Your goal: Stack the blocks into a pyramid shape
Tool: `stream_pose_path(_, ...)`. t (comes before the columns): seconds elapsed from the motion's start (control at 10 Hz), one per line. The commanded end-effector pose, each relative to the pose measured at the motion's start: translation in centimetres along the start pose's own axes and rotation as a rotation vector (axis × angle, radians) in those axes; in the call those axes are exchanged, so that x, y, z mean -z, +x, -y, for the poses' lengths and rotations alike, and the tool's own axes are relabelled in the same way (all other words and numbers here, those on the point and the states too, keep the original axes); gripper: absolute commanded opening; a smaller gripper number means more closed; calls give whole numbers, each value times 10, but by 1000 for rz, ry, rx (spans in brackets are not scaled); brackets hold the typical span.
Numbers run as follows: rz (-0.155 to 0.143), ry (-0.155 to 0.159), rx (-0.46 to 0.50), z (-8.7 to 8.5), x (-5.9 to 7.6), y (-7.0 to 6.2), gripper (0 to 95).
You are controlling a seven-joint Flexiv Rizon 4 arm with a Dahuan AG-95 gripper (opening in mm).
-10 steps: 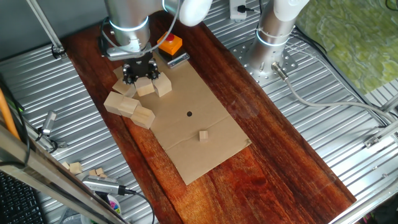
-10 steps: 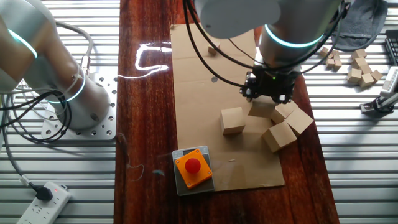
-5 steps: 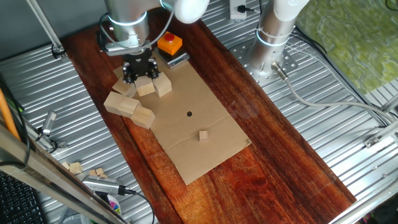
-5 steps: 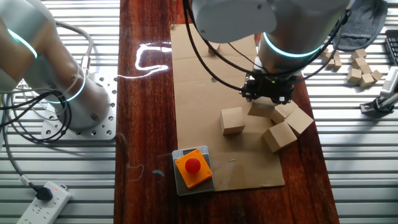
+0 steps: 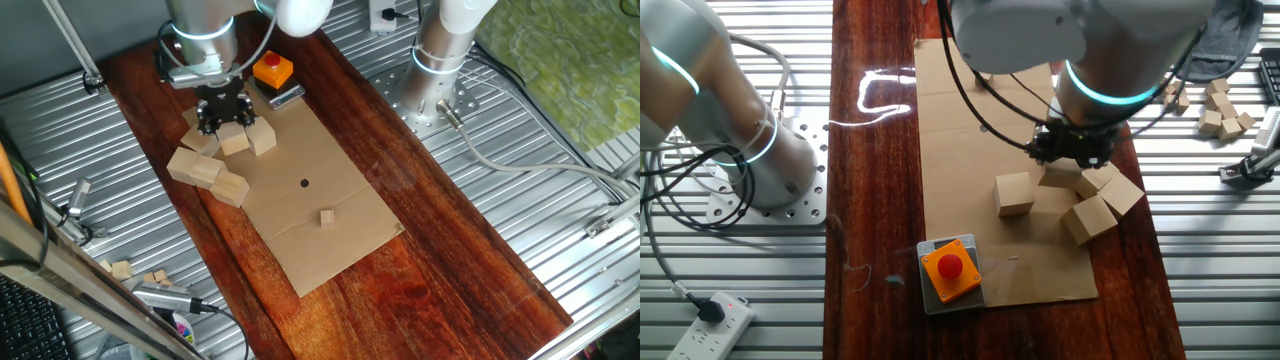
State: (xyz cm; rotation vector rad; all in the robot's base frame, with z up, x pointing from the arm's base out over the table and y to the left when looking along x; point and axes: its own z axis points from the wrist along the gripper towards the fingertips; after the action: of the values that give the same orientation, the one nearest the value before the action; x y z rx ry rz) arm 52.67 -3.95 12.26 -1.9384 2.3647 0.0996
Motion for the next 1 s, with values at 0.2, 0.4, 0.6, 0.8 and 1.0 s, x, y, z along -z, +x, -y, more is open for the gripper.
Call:
stream_pose_path(0.2,-2,-27,3,1,0,-1,0)
stream_pose_path(0.4,6,-31,-2,-9,3,-8,0)
stream_pose_path(0.6,12,-37,-11,-21,11,-18,0)
stream_pose_path(0.8,10,-32,8,-38,13,-25,0)
stream_pose_path(1.0,50,-60,22,-55,4,-25,0)
